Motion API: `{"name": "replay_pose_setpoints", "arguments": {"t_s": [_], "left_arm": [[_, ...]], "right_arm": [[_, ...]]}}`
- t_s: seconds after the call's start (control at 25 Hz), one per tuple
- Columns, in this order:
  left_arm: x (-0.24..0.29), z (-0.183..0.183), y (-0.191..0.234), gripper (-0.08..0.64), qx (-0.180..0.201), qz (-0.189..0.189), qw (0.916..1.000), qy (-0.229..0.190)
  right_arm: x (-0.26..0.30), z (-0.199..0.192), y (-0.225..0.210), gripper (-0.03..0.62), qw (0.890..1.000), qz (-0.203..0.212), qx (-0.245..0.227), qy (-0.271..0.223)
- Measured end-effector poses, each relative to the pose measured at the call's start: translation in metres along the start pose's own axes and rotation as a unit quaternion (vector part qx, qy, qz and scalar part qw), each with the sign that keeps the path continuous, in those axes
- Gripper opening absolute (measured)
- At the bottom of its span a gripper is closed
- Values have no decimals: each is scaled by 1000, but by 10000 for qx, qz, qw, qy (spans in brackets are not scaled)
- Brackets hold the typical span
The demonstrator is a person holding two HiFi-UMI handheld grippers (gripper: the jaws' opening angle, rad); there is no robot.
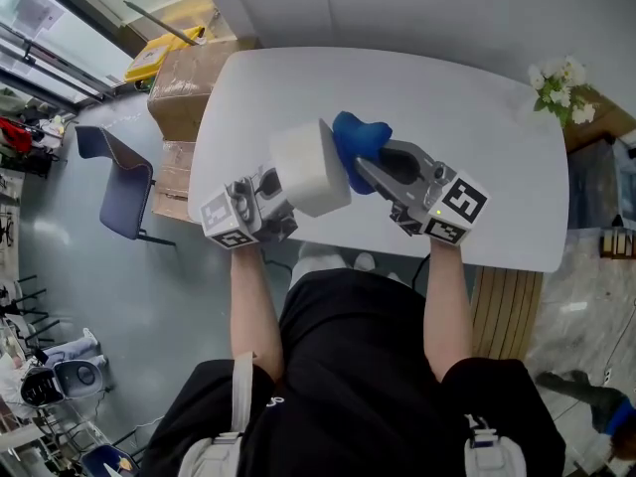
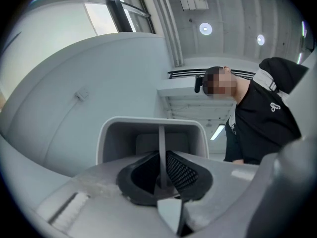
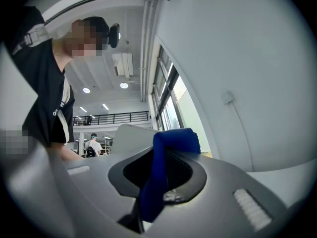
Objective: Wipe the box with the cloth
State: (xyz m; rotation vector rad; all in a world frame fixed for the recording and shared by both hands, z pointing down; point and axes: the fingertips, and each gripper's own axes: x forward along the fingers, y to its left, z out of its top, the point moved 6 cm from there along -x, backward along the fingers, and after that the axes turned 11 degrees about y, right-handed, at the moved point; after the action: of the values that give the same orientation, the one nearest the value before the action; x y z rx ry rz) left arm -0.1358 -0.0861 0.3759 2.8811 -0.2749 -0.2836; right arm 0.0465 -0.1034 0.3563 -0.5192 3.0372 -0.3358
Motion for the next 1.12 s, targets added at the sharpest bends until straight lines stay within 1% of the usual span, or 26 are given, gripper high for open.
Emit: {"name": "replay_pose_setpoints", "arguments": {"t_s": [0.28, 0.4, 0.52, 0.64, 0.76, 0.88, 1.04, 1.12], "left_arm": [[-5, -4, 15, 46, -127, 685, 9976, 53], [-9, -7, 21, 46, -188, 911, 9956, 119], [-10, -12, 26, 46, -218, 1119, 9929, 342], [-11, -18, 29, 46, -203, 1235, 9900, 655], [-10, -24, 29, 46, -155, 1313, 9860, 1013], [-6, -31, 30, 46, -83, 1375, 9803, 1413], [0, -41, 31, 46, 72, 1395, 9694, 2020], [4, -47, 32, 46, 171, 1373, 9620, 2352]], "right_arm": [[7, -4, 12, 54, 9982, 550, -56, 217], [6, -3, 13, 54, 9972, 721, -11, 187], [3, 2, 15, 54, 9960, 895, 64, 0], [0, 6, 16, 54, 9949, 983, 131, -199], [-3, 10, 15, 54, 9945, 949, 207, -401], [-9, 12, 10, 54, 9945, 803, 289, -600], [-14, 13, 3, 54, 9953, 526, 335, -737], [-17, 13, -1, 54, 9957, 379, 356, -760]]}}
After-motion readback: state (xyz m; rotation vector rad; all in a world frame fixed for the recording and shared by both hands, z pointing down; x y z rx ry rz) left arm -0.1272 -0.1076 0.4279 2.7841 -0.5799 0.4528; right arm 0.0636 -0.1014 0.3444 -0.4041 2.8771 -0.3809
